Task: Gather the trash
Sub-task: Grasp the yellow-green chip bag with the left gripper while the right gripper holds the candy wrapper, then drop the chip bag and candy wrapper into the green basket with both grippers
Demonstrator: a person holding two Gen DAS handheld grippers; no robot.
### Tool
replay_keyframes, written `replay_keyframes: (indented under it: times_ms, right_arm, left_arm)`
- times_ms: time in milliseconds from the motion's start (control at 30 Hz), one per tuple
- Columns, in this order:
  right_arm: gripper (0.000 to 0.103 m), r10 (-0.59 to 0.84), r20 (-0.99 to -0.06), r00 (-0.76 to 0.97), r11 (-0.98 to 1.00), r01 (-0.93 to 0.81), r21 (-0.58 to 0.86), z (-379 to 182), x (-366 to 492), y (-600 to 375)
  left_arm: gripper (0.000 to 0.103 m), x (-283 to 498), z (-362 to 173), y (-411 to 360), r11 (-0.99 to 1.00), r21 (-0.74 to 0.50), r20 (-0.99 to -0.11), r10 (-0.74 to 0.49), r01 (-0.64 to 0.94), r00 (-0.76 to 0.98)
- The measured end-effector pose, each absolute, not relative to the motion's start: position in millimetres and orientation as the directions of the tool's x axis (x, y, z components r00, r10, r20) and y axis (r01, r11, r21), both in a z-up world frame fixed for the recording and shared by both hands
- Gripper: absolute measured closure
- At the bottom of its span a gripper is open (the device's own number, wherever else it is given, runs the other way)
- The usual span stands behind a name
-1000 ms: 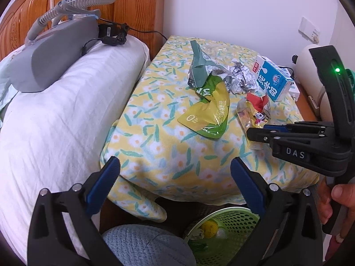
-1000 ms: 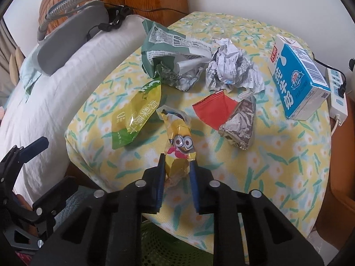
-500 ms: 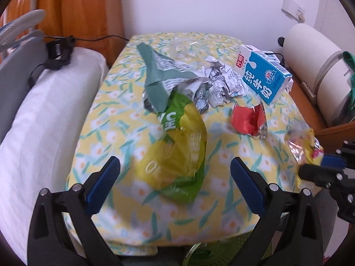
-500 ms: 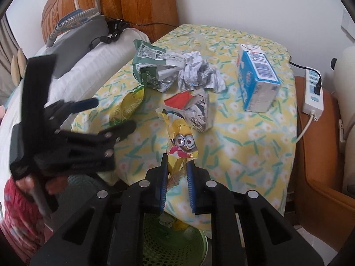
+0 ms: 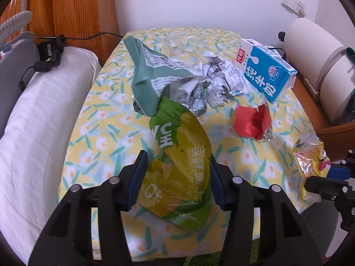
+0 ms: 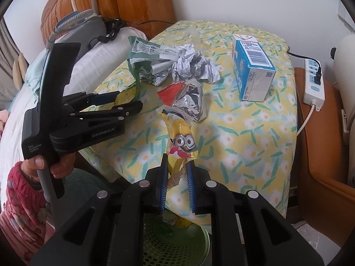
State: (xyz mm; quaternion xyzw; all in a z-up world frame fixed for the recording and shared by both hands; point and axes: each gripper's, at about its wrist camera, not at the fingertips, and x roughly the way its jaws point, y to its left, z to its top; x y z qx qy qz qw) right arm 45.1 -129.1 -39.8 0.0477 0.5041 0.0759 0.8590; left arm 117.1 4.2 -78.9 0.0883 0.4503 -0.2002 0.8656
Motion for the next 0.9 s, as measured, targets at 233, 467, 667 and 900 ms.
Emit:
replay_keyframes:
  times_ms: [233,467,667,900]
  right_arm:
    - [0.086,0.186,-0.851,0.492,0.983,-0.086,0.165,-33.6,33.2,-133.4]
    - [0.086,0.205,-0.848,0.490,0.979,-0.086,0.187,-32.4,10.6,-145.5]
    - [0.086,0.209,-0.849,0.486,0.977,-0.062,0.205,-35.3,-2.5,-152.6]
    - [0.086,0.239,-0.852,0.466,0.971,-0.113,0.210,-35.3,-22.9,-149.2]
  left_arm:
    - [0.055,90.9,-62.2,7.3,0.914,-0.049,-0.791,-0.282,0.404,0.543]
    - [0.055,51.3,-48.7,7.1,0.919,-0.077,-0.766,-0.303,0.387,0.567]
    - [0.055,47.3,-56.4,3.7,0.912,-0.114,-0.786,-0.325,0.393,0.526]
    - [0.055,9.3,-47.1,7.5,0.911,-0.130,-0.778,-0.339,0.391,0.529]
